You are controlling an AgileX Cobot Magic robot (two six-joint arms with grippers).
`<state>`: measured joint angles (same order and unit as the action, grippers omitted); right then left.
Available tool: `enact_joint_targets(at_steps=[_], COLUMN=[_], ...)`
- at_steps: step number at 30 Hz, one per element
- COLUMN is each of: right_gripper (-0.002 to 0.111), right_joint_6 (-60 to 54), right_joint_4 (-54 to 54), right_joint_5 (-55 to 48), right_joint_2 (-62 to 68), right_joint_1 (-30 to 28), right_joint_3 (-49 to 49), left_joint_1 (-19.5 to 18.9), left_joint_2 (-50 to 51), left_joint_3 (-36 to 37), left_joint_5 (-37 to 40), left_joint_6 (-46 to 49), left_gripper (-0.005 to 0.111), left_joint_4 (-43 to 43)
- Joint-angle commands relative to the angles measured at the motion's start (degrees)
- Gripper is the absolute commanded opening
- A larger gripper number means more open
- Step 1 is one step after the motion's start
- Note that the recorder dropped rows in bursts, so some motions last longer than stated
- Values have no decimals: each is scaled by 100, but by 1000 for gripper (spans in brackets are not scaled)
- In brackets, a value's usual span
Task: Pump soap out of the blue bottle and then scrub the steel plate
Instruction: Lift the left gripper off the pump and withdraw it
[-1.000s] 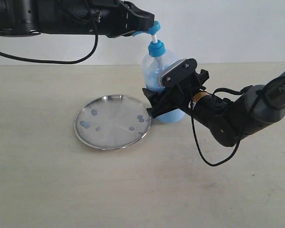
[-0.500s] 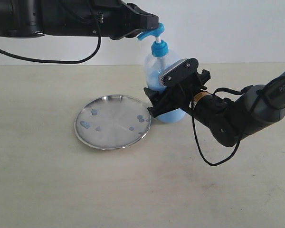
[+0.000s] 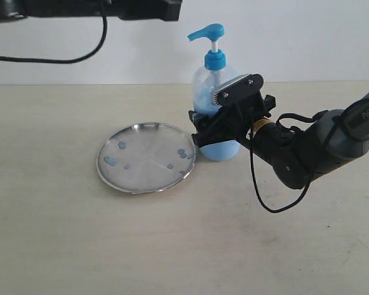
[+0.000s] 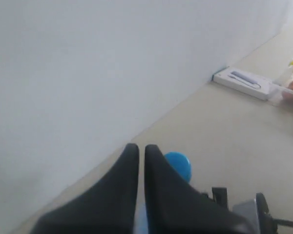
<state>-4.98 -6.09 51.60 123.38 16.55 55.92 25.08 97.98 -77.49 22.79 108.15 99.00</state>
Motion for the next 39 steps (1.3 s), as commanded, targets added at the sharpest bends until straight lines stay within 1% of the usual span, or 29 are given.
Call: enact_joint_targets(at_steps=[1,4,8,12,15,18,20,22,27,31,32,34,36,39], right_gripper=[0,0,0,0,0,0,0,0,0,1,4,17,36,77], right_joint_6=[651,886,923,923,923,923,923,923,912,897,897,897,897,897], right_joint_4=[-170,-170,-170,-170,-170,-153,-153,-153,-155,-155,-167,-167,-167,-167], right_joint_5=[-352,-288,-249,-249,-247,-247,-247,-247,-270,-333,-346,-346,-324,-307], right_joint_2=[68,68,68,68,68,68,68,68,68,68,68,68,68,68], right_joint_1=[2,2,2,2,2,2,2,2,2,2,2,2,2,2], right_joint_3=[-45,-45,-45,-45,-45,-45,-45,-45,-45,-45,-45,-45,-45,-45], left_joint_1=[26,26,26,26,26,26,26,26,26,26,26,26,26,26], left_joint_2=[-481,-830,-1456,-2140,-2632,-3081,-3391,-3719,-4609,-5375,-5597,-6003,-6466,-7094], left_joint_3=[84,318,922,1544,1918,2259,2557,2896,3733,4378,4530,4765,4988,5249], left_joint_5=[-420,-834,-1428,-2007,-2666,-3629,-4080,-4254,-4303,-4669,-4749,-4802,-4671,-4353], left_joint_6=[229,369,585,588,588,588,588,437,-310,-812,-876,-876,-876,-739], left_gripper=[4,4,4,4,4,4,4,4,4,4,4,4,4,4], left_joint_4=[95,95,95,95,95,95,-96,-299,-309,-287,-257,-63,95,95])
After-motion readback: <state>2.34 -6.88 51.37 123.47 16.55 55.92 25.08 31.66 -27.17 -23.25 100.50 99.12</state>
